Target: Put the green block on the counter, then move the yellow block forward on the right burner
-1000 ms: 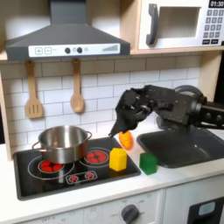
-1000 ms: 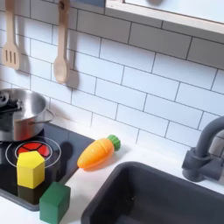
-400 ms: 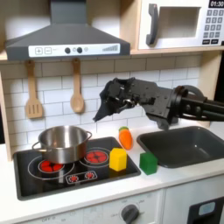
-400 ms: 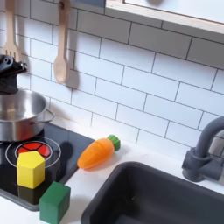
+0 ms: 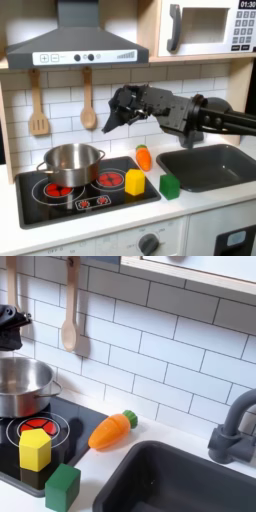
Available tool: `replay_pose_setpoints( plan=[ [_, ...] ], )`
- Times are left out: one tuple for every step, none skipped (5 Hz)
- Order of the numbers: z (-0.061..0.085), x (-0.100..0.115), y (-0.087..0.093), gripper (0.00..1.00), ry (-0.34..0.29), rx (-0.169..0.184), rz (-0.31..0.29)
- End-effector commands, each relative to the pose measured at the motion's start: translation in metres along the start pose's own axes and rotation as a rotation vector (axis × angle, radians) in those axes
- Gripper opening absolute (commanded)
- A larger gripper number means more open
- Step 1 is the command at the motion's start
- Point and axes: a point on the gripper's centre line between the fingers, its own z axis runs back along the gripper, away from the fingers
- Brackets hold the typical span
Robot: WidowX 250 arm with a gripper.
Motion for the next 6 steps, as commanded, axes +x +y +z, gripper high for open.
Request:
replay_pose_setpoints(
  plan=[
    [0.001, 0.018, -0.011, 0.0, -0.166, -0.119, 0.01],
    [-0.003, 0.018, -0.016, 0.0, -0.16, -0.149, 0.003],
    [-0.003, 0.025, -0.019, 0.0, -0.189, -0.156, 0.014],
    [-0.008, 0.027, -0.014, 0.0, -0.188, -0.132, 0.047],
    [-0.011, 0.04, -0.013, 0.0, -0.225, -0.109, 0.062],
    [-0.016, 0.045, -0.012, 0.0, -0.236, -0.092, 0.086]
  ],
)
